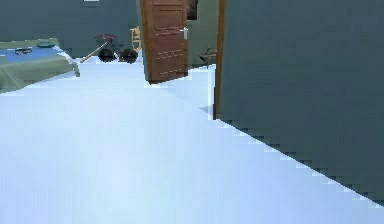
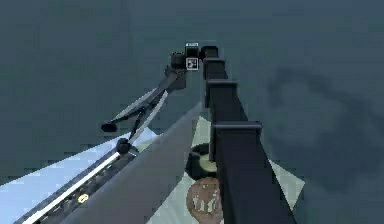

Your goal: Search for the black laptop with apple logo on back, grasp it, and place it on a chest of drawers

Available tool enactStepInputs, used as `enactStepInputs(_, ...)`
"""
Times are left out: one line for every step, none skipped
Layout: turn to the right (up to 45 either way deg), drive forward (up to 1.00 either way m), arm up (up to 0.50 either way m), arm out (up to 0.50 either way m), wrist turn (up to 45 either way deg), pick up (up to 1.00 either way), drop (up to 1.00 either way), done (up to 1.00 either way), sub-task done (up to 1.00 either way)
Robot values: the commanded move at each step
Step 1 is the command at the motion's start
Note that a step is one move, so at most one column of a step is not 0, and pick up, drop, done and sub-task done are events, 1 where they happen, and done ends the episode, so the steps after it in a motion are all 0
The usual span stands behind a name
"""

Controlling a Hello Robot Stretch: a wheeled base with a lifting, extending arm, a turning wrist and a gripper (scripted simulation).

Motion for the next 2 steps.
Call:
enactStepInputs(0.0, 0.0, 0.0, 0.0, 45.0, 0.0, 0.0, 0.0, 0.0)
enactStepInputs(0.0, 0.0, 0.0, 0.0, 45.0, 0.0, 0.0, 0.0, 0.0)
